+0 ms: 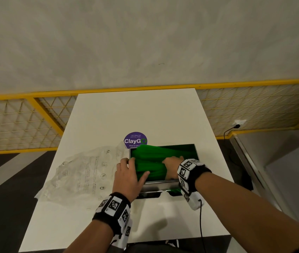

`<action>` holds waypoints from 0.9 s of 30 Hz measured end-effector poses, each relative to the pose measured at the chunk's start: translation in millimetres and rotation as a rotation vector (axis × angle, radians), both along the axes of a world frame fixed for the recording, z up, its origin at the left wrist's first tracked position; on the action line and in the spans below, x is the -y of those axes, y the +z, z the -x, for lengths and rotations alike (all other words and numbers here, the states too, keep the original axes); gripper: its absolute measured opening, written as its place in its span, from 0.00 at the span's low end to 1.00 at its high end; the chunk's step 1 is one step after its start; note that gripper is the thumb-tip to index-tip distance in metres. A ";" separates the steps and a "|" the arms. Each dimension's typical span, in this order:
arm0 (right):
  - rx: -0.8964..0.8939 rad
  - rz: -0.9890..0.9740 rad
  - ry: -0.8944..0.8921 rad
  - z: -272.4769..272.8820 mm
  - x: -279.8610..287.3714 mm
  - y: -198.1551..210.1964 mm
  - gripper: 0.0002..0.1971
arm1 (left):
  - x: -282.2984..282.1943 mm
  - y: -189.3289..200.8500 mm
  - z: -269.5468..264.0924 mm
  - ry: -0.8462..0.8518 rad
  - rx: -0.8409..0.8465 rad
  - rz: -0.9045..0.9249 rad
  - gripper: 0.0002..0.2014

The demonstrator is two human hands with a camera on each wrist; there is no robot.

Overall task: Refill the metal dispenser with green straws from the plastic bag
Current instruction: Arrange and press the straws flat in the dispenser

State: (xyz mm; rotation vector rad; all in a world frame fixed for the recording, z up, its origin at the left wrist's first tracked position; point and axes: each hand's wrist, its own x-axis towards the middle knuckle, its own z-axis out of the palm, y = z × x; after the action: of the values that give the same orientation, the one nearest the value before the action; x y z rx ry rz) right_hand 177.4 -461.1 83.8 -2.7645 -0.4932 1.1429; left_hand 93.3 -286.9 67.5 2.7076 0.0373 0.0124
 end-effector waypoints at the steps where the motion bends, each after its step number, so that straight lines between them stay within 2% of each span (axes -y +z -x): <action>1: 0.020 -0.016 -0.008 1.5 -0.4 -0.4 0.16 | -1.0 -0.2 -0.5 0.001 0.006 0.039 0.35; 4: 0.076 -0.072 -0.042 4.5 0.3 1.7 0.15 | -3.7 -2.0 -1.1 -0.017 0.017 0.191 0.42; 10: 0.236 -0.035 0.044 9.8 3.5 7.1 0.24 | -0.6 -5.0 2.4 -0.028 0.043 0.521 0.40; 15: 0.295 -0.075 0.111 16.1 8.2 7.9 0.28 | 1.2 -9.3 6.2 -0.006 0.114 0.690 0.41; 20: 0.259 -0.259 0.061 17.2 18.3 12.8 0.33 | 10.1 1.2 -3.5 0.087 0.192 0.707 0.28; 22: 0.251 -0.304 0.031 19.3 21.5 11.7 0.35 | 11.7 1.5 -7.8 0.107 0.211 0.673 0.26; 27: 0.266 -0.283 -0.012 28.0 21.8 8.7 0.34 | 9.2 -13.4 -5.7 0.070 0.164 0.618 0.40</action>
State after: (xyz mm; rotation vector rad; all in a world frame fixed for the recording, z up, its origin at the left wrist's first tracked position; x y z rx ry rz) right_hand 149.3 -482.9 92.5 -2.6709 -0.6113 0.6445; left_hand 99.0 -296.1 54.1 2.0788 0.0730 0.2087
